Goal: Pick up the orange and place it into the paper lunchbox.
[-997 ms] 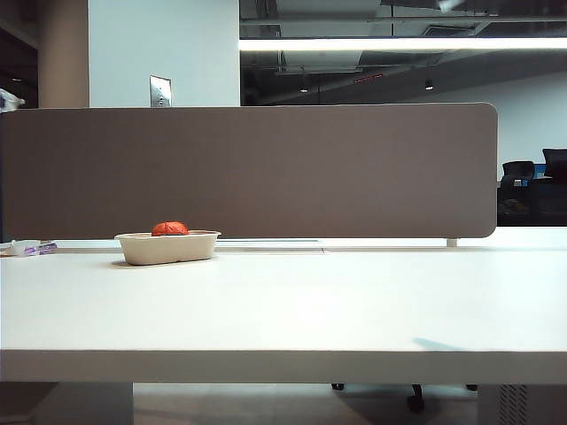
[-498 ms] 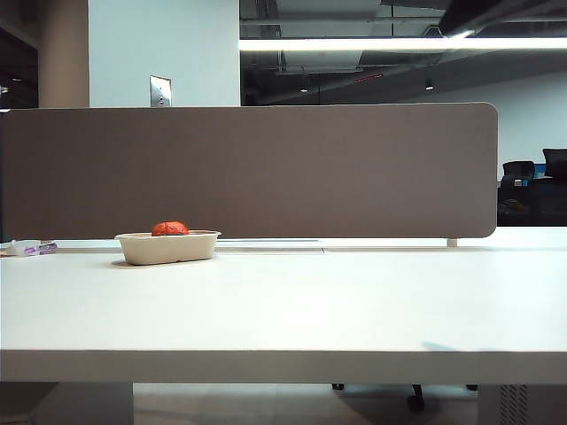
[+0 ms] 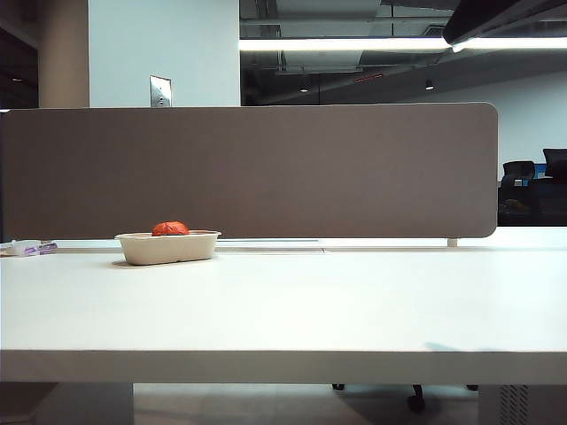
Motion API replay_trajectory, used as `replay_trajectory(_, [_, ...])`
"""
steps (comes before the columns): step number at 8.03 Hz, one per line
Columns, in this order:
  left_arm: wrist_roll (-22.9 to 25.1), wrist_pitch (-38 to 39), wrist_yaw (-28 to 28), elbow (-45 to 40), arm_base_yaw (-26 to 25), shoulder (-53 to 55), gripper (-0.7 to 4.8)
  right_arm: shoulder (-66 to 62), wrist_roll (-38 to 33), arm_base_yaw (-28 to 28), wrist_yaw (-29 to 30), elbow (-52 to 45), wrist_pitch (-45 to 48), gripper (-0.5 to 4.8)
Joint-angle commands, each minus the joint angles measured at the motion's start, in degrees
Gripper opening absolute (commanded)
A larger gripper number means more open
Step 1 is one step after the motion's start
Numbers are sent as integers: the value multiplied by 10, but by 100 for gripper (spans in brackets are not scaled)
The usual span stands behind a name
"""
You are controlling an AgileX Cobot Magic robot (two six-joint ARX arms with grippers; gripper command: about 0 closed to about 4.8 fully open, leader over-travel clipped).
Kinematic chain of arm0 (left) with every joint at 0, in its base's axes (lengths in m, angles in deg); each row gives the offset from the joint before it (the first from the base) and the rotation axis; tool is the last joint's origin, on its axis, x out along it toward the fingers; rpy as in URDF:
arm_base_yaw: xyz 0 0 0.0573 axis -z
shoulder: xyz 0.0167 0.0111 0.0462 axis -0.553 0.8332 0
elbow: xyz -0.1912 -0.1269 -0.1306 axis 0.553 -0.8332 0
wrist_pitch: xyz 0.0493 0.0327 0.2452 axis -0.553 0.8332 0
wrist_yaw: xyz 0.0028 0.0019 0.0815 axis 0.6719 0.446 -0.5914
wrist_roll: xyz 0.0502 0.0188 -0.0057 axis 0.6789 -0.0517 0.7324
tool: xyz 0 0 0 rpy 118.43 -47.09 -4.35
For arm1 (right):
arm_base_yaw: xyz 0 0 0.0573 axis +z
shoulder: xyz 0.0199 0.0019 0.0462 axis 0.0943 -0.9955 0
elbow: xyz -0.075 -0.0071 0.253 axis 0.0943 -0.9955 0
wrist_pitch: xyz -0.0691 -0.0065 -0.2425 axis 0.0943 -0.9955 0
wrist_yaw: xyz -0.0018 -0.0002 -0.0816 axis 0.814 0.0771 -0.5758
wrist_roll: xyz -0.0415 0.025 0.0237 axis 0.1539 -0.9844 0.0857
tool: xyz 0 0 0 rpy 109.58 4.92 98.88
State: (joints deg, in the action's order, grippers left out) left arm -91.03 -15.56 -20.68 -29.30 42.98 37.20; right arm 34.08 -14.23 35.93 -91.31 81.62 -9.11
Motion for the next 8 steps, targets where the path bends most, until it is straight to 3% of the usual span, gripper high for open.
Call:
replay_trajectory(1, [1,-7,-3,-23,-10,-52,-6,0,-2,0,1,2,6,-5])
replay_trajectory(7, [2,17,-5,-35,-83,-74,-6,0,-2,0,1,2,6,-5])
replay_trajectory(8, [4,51,-53,-35,-91,-74,-6,0,-2,1,2,2,6,-5])
